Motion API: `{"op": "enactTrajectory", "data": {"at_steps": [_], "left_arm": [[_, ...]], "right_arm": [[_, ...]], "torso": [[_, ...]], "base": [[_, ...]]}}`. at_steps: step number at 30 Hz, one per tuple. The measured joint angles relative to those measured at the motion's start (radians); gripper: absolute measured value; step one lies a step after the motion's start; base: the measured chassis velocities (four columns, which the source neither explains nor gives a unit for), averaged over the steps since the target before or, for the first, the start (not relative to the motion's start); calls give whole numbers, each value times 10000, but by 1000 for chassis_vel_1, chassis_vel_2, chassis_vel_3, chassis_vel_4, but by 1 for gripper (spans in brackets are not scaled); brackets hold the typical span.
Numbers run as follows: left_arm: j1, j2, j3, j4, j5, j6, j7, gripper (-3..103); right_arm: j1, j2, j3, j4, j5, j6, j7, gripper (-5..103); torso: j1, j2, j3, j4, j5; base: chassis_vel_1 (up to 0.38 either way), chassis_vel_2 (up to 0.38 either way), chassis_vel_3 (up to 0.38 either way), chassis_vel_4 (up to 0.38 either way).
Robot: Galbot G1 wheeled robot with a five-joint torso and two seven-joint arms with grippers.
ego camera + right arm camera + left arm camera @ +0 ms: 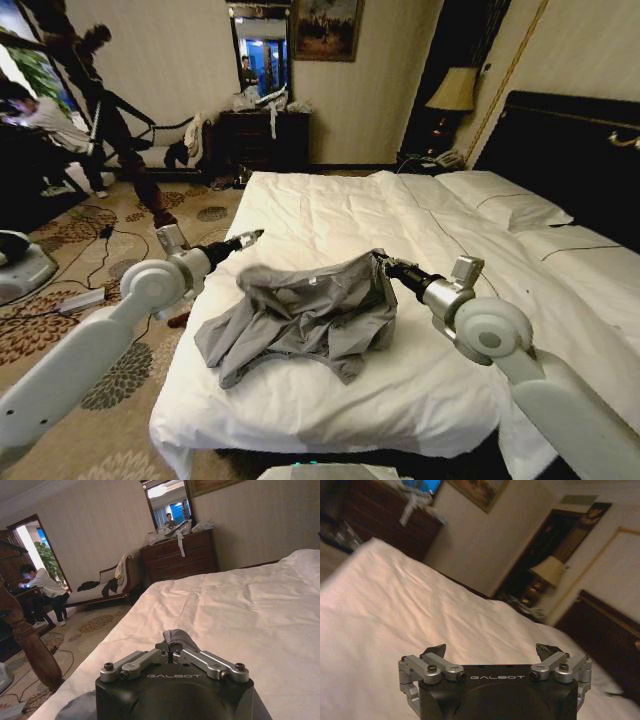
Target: Pick up the clothes from the bed and hang them on the clothes hanger.
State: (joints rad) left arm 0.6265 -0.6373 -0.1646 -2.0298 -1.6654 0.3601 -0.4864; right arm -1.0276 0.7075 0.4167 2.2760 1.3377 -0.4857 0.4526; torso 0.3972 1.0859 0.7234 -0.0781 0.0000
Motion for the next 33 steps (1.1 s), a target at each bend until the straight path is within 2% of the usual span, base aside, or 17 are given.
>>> {"op": "enactTrajectory", "data": {"at_steps": [2,3,7,12,19,21,23,25,27,30,31,33], "left_arm": [[-25,212,90,37,1108,194,-13,100],[-25,212,90,37,1108,194,-13,100],[40,615,5,-178,2384,173,71,100],[12,782,-91,-333,3060,-119,153,100],[-490,935,-81,-284,3403,-299,42,100],[-1177,787,202,196,3567,-481,-98,100],[-1375,711,302,357,3580,-519,-119,100],[-2318,194,794,1252,3706,-605,-142,100],[-2564,27,952,1505,3786,-623,-117,100],[-3712,-808,1769,3195,4306,-698,87,100],[-3712,-808,1769,3195,4306,-698,87,100],[-4280,-1325,2086,4055,4478,-699,167,100]], "right_arm": [[-41,17,8,9,-19,4,0,0],[-41,17,8,9,-19,4,0,0],[-136,180,-22,-12,-187,8,-20,0],[-244,436,-129,-41,-519,18,-131,0],[-470,555,-106,16,-739,17,-173,0],[-637,741,-65,32,-937,16,-218,0],[-672,803,-53,36,-1022,16,-247,0],[-800,1104,-12,51,-1314,20,-321,0],[-840,1178,2,59,-1388,22,-334,0],[-1059,1382,53,64,-1745,31,-408,0],[-1059,1382,53,64,-1745,31,-408,0],[-1164,1475,69,70,-1908,33,-451,0]], "torso": [[2,-1,1,3,-2],[2,-1,1,3,-2],[0,0,-1,3,0],[1,0,1,4,-1],[1,0,0,4,-1],[0,0,0,5,-1],[0,0,0,4,0],[1,-1,0,3,1],[0,0,0,3,1],[1,-1,1,-1,0],[1,-1,1,-1,0],[3,-1,2,0,-3]], "base": [[0,0,0,0],[0,0,0,0],[0,0,0,0],[0,0,0,0],[0,0,0,0],[0,0,0,0],[0,0,0,0],[0,0,0,0],[0,0,0,0],[0,0,0,0],[0,0,0,0],[0,0,0,0]]}}
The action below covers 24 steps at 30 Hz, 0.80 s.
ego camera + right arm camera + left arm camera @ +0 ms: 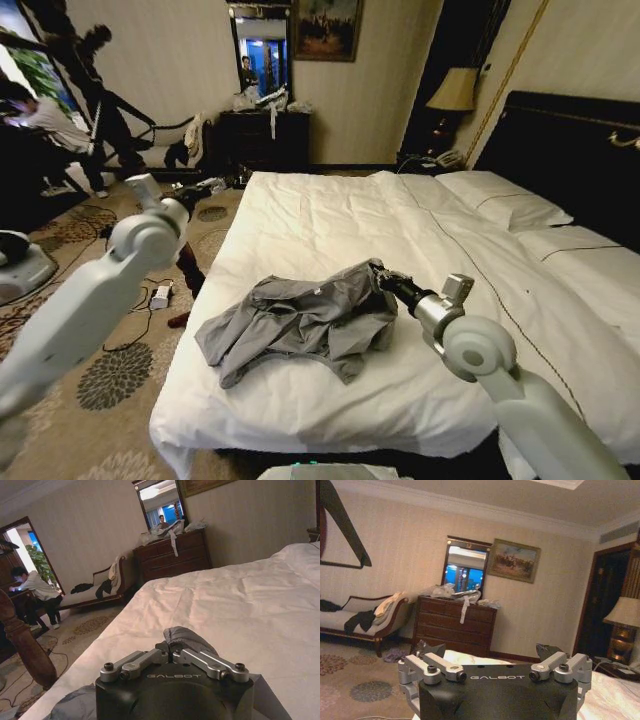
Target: Pick up the clothes from the bed and hang them on the clothes hanger.
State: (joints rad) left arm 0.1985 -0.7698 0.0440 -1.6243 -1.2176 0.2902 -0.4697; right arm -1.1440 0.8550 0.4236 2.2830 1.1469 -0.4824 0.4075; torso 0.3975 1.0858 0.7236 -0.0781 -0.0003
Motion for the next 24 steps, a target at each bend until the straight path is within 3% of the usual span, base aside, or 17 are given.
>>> {"op": "enactTrajectory", "data": {"at_steps": [7,9,11,13,15,16,17,18,22,24], "left_arm": [[-1803,-638,692,1139,94,242,64,100],[-2876,-594,1090,1541,132,769,-40,100],[-3152,-525,1207,1636,208,1041,-123,100],[-3623,-349,1423,1809,532,1666,-323,100],[-4340,88,1800,2059,1015,2833,-632,100],[-4340,88,1800,2059,1015,2833,-632,100],[-4843,503,1993,2201,860,3671,-984,100],[-5055,724,2039,2317,736,3962,-1089,100],[-5390,1135,2062,2635,530,4251,-1045,100],[-5570,1244,2060,2660,56,4416,-1179,100]], "right_arm": [[-342,111,145,0,-165,27,-59,0],[-467,84,206,50,-255,35,-84,0],[-472,74,224,67,-258,38,-85,0],[-465,59,248,79,-252,42,-83,0],[-428,38,252,90,-212,44,-68,0],[-428,38,252,90,-212,44,-68,0],[-403,27,233,91,-214,45,-63,0],[-384,21,218,95,-218,45,-59,0],[-370,-26,209,130,-212,46,-55,0],[-395,-72,218,168,-190,48,-56,0]], "torso": [[0,0,-1,0,2],[0,0,-2,-3,8],[0,0,-2,-3,6],[0,0,-3,-2,7],[0,0,-1,9,-2],[0,0,-1,9,-2],[-1,0,-2,8,2],[-2,0,-2,8,1],[-2,0,-3,6,-2],[-1,0,-2,5,-5]], "base": [[0,0,0,0],[0,0,0,0],[0,0,0,0],[0,0,0,0],[0,0,0,0],[0,0,0,0],[0,0,0,0],[0,0,0,0],[0,0,0,0],[0,0,0,0]]}}
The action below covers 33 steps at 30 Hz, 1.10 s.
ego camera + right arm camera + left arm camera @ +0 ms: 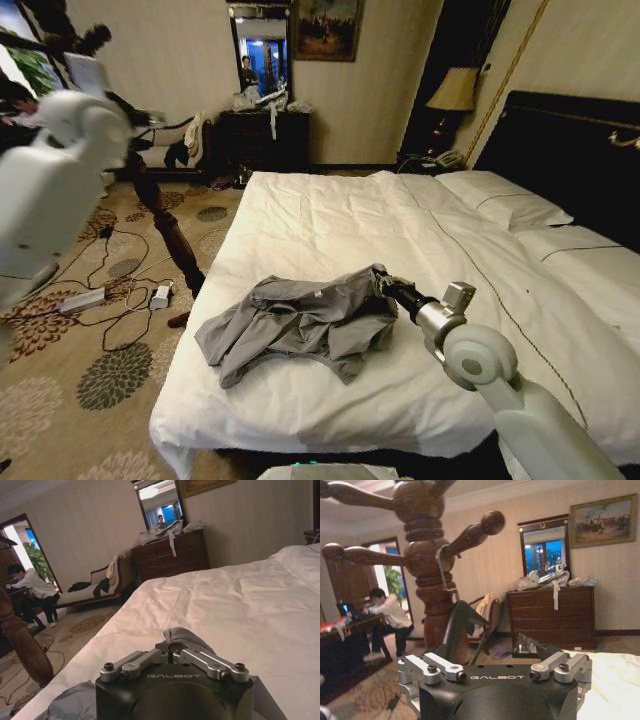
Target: Pick up the clothes from the bed and hang them on the clothes hanger.
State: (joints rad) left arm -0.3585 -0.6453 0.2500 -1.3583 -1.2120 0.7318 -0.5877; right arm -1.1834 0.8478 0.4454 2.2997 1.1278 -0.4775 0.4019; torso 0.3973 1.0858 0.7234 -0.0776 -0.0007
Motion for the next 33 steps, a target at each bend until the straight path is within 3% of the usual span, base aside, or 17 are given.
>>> {"op": "enactTrajectory", "data": {"at_steps": [2,4,6,11,16,23,25,30,33], "left_arm": [[-235,26,-89,-26,-804,99,-390,100],[-394,25,-124,30,-1147,110,-560,103],[-759,75,-59,331,-1427,111,-689,100],[-1313,331,336,925,-1513,108,-692,98],[-1133,605,292,993,-2068,89,-673,98],[-498,428,-78,1346,-3487,66,-1412,99],[-325,253,-261,1420,-3606,60,-1596,99],[-346,169,-193,1533,-3617,55,-1652,101],[-449,109,-90,1677,-3587,51,-1652,85]], "right_arm": [[-45,-50,12,34,2,2,1,0],[-76,-75,23,58,2,5,3,0],[-154,-119,58,118,2,8,8,0],[-292,-174,115,209,-15,9,22,0],[-436,-260,210,289,-29,16,25,0],[-481,-232,220,397,129,36,124,0],[-628,-207,229,432,117,54,140,0],[-764,-181,249,472,69,63,140,0],[-748,-196,245,474,73,69,132,0]], "torso": [[0,0,0,-7,8],[-1,0,0,-9,9],[-1,0,0,-9,12],[-1,0,0,2,6],[-1,0,-1,-2,8],[-1,0,0,-2,6],[0,0,0,-10,7],[0,0,0,-3,9],[-1,1,0,2,8]], "base": [[0,0,0,0],[0,0,0,0],[0,0,0,0],[0,0,0,0],[0,0,0,0],[0,0,0,0],[0,0,0,0],[0,0,0,0],[0,0,0,0]]}}
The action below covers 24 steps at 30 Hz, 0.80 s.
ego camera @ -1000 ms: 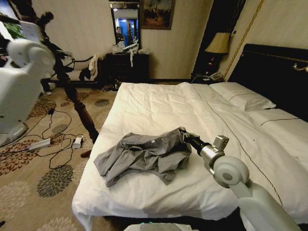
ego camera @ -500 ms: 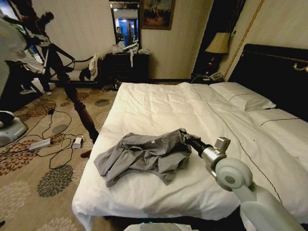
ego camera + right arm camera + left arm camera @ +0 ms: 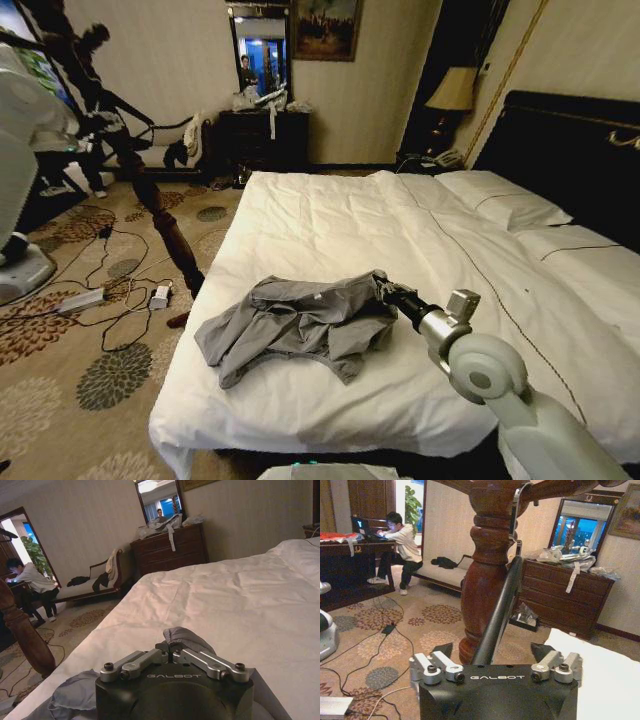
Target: Pick up the clothes from the bed and hang them on the clothes hanger.
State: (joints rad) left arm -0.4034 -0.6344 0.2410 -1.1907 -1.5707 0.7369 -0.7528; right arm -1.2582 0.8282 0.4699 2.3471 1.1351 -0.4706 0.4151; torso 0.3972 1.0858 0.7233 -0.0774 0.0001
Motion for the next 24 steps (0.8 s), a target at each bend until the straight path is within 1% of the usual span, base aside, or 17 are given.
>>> {"op": "enactTrajectory", "data": {"at_steps": [1,3,4,6,7,8,9,11,13,14,16,18,20,22,24], "left_arm": [[-14,-36,5,46,15,-2,0,85],[-15,-76,7,96,48,-4,1,75],[-15,-76,7,96,48,-4,1,75],[6,-87,6,116,69,-5,1,64],[16,-88,5,117,70,-6,0,64],[32,-89,5,118,73,-7,1,58],[32,-89,5,118,73,-7,1,58],[70,-93,5,105,84,-9,0,47],[165,-131,-8,53,194,-12,0,36],[165,-131,-8,53,194,-12,0,36],[248,-159,-63,12,389,-12,88,26],[287,-163,-87,-44,495,-12,188,26],[325,-133,-122,-158,683,-12,376,19],[327,-103,-130,-219,803,-12,477,19],[327,-88,-130,-260,894,-11,559,19]], "right_arm": [[12,-25,-13,0,24,4,0,0],[19,-123,-38,-5,41,12,-5,0],[19,-123,-38,-5,41,12,-5,0],[60,-215,-53,-23,58,17,-19,0],[85,-231,-59,-33,68,19,-21,0],[128,-244,-69,-55,82,23,-23,0],[128,-244,-69,-55,82,23,-23,0],[157,-244,-87,-70,105,26,-23,0],[80,-249,-143,-70,68,28,-28,0],[80,-249,-143,-70,68,28,-28,0],[22,-254,-165,-70,-23,31,-58,0],[11,-248,-166,-73,-31,35,-61,0],[-14,-235,-167,-75,-31,39,-60,0],[-27,-227,-181,-75,-35,41,-61,0],[-28,-218,-190,-75,-37,42,-60,0]], "torso": [[0,0,1,-2,0],[1,0,1,-7,0],[1,0,1,-7,0],[1,0,1,-6,0],[0,0,1,-4,0],[0,0,1,-2,-1],[0,0,1,-2,-1],[1,0,1,-1,-1],[1,-1,1,-6,0],[1,-1,1,-6,0],[1,0,0,-8,0],[1,0,1,-11,0],[1,0,0,-13,2],[2,-1,1,-5,1],[1,0,1,-4,-1]], "base": [[0,0,0,0],[0,0,0,0],[0,0,0,0],[0,0,0,0],[0,0,0,0],[0,0,0,0],[0,0,0,0],[0,0,0,0],[0,0,0,0],[0,0,0,0],[0,0,0,0],[0,0,0,0],[0,0,0,0],[0,0,0,0],[0,0,0,0]]}}
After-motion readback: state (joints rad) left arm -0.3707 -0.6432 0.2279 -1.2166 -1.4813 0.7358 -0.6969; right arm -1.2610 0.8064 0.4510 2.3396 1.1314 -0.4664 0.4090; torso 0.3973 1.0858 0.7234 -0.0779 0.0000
